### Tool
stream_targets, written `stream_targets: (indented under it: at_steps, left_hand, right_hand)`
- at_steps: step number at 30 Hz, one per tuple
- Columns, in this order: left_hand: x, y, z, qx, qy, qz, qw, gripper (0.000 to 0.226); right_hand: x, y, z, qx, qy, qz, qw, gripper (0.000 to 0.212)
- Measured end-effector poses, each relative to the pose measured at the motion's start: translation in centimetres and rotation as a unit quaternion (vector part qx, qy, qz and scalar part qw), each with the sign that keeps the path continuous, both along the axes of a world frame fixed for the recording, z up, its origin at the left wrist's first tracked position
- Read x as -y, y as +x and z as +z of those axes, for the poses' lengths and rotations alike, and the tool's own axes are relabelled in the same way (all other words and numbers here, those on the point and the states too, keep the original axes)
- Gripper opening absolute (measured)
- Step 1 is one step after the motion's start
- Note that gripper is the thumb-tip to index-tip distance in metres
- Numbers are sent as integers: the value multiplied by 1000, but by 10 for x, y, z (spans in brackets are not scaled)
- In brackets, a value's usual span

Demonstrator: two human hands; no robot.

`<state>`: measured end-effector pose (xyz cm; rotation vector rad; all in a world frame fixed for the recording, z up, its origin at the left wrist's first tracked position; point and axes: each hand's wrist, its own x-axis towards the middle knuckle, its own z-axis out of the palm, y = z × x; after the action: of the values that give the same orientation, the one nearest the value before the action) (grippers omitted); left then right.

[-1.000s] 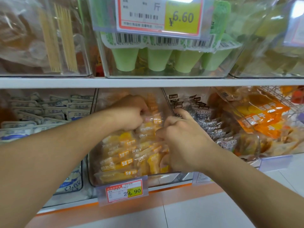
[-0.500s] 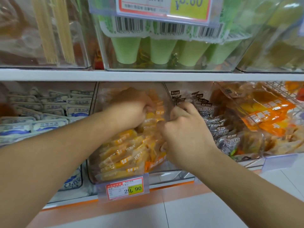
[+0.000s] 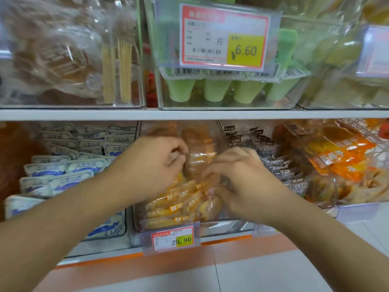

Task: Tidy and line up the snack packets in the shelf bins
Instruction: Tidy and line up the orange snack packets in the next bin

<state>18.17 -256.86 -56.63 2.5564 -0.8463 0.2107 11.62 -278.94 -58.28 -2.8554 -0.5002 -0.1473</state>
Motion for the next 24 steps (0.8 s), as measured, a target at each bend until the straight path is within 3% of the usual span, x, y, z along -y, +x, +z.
stream_targets:
  at_steps: [2,6,12,18,21,24]
  left_hand:
    - [-11,-23,0,-15,-17,-41,999,13]
    - [-22,-47,-11,-61,44,-84,994,35]
    - [-31,-48,-12,-60,87,-85,991,62]
    - [-34,-48,-13,7,108,-58,992,30]
    - [-34,-46,-13,0,137,-62,989,34]
    - [-34,-45,-13,-1,136,-72,988,38]
  right_hand:
    - [-2,2,4,-6,-38,2,999,27]
    - [-6,-1,3,-33,-86,20,996,55]
    - [-13,-1,-1,-18,-102,-1,995,44]
    - [-18,-1,-1,35,-187,-55,980,53]
    - [-20,-1,3,26,-212,-66,975,53]
    - [-20,-2,-1,20,-176,-37,984,64]
